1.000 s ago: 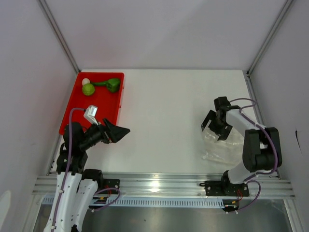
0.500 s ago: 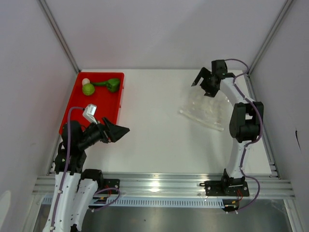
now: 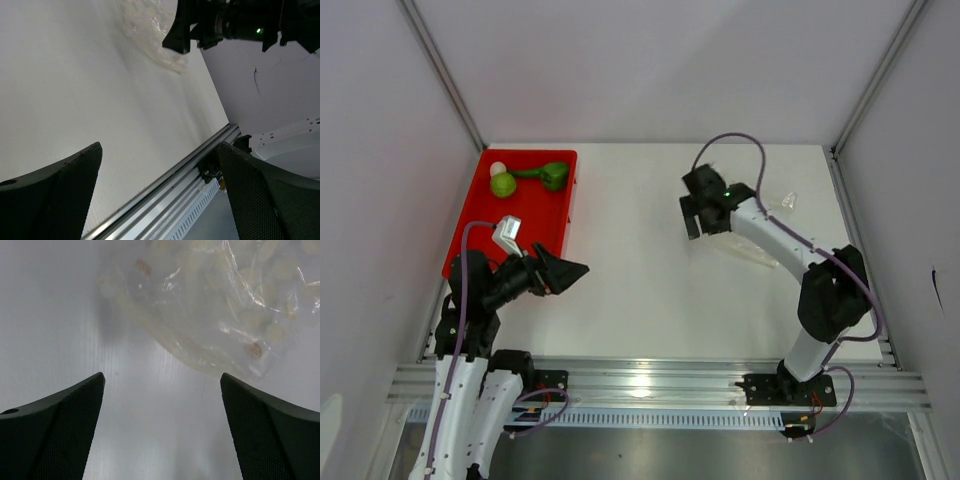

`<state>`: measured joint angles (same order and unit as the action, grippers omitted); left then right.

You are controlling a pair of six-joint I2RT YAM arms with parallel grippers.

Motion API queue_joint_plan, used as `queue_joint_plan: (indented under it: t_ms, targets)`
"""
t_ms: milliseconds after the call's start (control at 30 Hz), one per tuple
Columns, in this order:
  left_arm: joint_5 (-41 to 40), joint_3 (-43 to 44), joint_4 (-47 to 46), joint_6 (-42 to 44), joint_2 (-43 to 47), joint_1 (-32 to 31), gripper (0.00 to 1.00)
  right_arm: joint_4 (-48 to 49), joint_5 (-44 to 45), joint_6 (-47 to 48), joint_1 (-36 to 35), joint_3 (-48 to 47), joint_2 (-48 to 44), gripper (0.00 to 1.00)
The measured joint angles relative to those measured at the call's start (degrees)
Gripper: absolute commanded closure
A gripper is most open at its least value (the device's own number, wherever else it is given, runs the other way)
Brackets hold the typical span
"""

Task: Place the food in the zip-top bag and seal the zipper
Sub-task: Pick up the zipper food storage bag at the center of the board.

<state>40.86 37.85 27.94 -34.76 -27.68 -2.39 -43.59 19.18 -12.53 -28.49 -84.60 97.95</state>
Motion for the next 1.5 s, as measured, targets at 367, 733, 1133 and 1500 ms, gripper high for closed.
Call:
queue_joint_plan:
  t_ms: [367,733,1133,1500]
  targets:
    - [0.1,0.0,-0.5,-0.3,-1.5,-0.1,0.01,-2.3,26.2,7.8,-10.4,15.5,2.7,0.03]
    - [0.0,0.0,-0.4,-1.3,-1.9,-0.1,0.01,17.4,31.8,20.0,-7.6,24.0,2.9,0.23]
    - [-1.7,0.1,0.8,-1.3,-1.9,-0.1,0.01,34.8,32.6,27.8,-4.1,23.2,12.1,1.0]
    - [-3.3,1.0,0.6,-1.4,-2.9,-0.3,0.08,23.7,27.8,15.1,-8.7,13.2,7.9,1.0]
